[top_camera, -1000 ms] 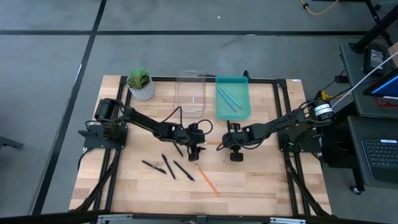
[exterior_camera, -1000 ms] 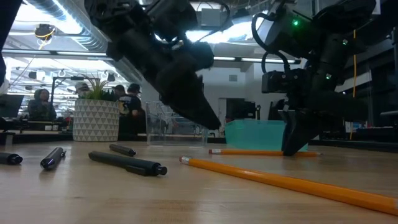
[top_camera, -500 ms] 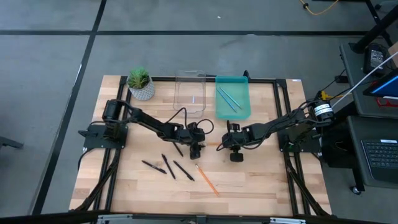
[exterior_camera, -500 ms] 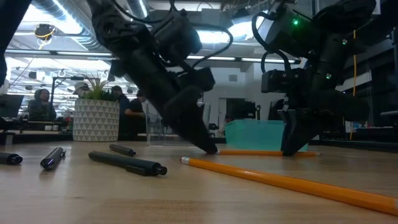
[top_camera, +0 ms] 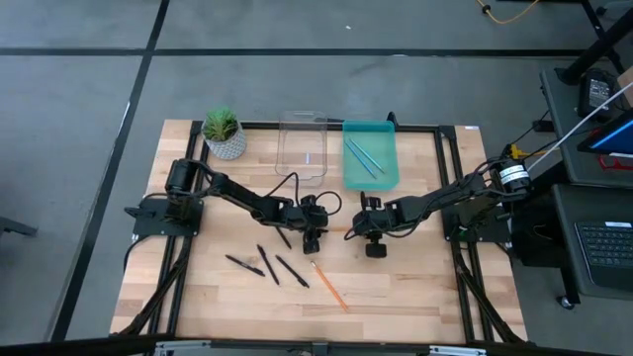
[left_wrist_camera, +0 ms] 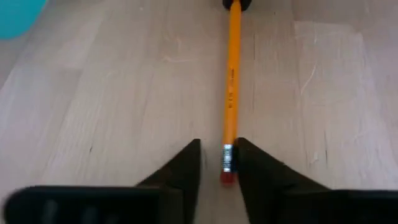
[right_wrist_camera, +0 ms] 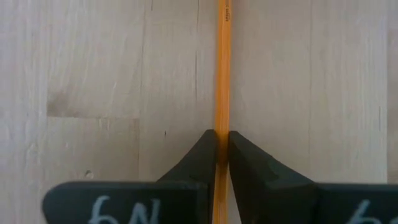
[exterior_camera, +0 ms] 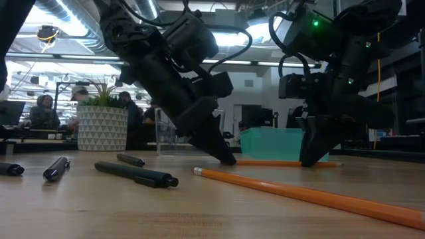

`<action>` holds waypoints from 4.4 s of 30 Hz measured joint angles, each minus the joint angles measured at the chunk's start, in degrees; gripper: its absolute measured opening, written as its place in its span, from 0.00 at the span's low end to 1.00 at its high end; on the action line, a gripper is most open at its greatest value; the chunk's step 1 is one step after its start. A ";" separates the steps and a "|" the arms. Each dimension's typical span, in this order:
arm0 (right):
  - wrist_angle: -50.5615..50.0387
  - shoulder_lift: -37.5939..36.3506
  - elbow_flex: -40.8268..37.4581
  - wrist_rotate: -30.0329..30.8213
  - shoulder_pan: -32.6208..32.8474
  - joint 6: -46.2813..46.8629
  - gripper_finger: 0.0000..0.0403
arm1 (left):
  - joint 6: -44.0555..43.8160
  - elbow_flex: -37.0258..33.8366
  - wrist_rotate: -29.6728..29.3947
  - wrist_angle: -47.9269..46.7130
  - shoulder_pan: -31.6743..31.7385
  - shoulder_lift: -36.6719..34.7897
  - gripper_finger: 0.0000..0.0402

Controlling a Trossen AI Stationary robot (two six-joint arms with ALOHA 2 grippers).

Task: Sort pens & pencils
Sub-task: Put the orange pencil into the blue bin

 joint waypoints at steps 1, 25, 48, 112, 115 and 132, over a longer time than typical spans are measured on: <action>0.02 0.00 0.00 -0.01 0.00 0.08 0.10 | 0.49 0.02 0.22 -0.14 -0.06 0.00 0.17; -3.98 -6.26 -0.42 -0.63 0.22 4.19 0.01 | 5.96 13.64 0.03 -17.42 -0.28 0.14 0.01; -26.59 -10.31 6.91 0.55 4.33 32.05 0.02 | -2.32 15.16 -0.29 -20.01 -0.65 -2.26 0.21; -17.52 -6.73 1.20 2.18 6.47 57.85 0.00 | -5.16 15.13 -6.62 -21.20 -1.49 -2.82 0.20; -17.58 -6.73 1.20 2.18 6.47 57.85 0.00 | -5.16 15.13 -6.37 -21.20 -1.47 -2.82 0.20; -17.79 -8.20 2.48 2.63 6.91 57.15 0.00 | -5.59 15.13 -2.04 -20.33 -1.77 -2.82 0.20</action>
